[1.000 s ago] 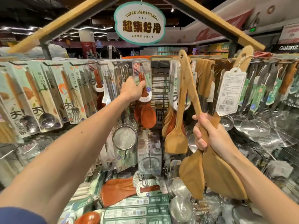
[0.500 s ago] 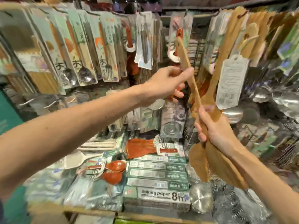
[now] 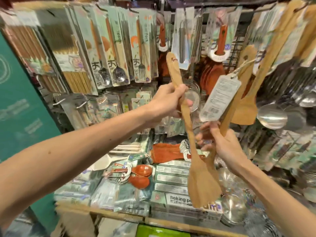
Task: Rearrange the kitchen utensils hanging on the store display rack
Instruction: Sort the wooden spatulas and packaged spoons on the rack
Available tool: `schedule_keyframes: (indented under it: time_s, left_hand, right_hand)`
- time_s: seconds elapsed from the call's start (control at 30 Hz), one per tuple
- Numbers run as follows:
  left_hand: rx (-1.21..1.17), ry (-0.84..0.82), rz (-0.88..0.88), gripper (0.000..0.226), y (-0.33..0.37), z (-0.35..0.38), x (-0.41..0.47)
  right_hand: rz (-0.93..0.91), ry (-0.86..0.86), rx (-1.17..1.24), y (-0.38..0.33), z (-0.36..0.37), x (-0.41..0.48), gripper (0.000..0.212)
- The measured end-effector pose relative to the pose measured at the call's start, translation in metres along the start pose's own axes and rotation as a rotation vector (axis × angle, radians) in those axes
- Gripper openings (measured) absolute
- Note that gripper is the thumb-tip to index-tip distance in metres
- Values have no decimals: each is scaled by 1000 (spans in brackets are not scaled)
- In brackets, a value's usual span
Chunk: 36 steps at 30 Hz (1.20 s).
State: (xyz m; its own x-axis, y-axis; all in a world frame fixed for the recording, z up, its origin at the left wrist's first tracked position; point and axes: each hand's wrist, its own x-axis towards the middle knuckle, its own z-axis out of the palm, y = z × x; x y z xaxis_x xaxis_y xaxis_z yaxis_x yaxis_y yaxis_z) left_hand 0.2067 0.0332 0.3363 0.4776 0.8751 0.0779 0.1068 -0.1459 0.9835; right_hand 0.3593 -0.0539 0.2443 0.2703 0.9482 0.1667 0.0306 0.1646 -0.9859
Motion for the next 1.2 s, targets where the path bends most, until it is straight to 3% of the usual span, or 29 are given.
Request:
schedule_keyframes:
  time_s: [0.23,0.4,0.5,0.63,0.73,0.8,0.93,1.2]
  left_hand:
    - [-5,-8,35,19,-16,-23,-2]
    - [-68,31,18,13,-31,-26,5]
    - [35,54,42,30,-42,-17,8]
    - [66,43,64,52,-46,4,4]
    - [145,100,57,59,-45,21,2]
    - [181,138,78,53,-41,34,-1]
    - [106,141,122,18,-34,63,-5]
    - [-9,126,181,32,-19,123,-16]
  right_hand:
    - [-4,107,-145,-11,-19,-4,11]
    - [60,213,-154,-13,-25,-16,22]
    - [110,222,-79,-12,-31,-23,30]
    - [108,233,-173,-14,-41,-31,35]
    - [113,217,-152,-17,-52,-34,25]
    - [103,203,-120,-19,-62,-35,16]
    - [113,184,-110,-25,-86,-36,12]
    - [67,130,-211,-33,-128,-45,30]
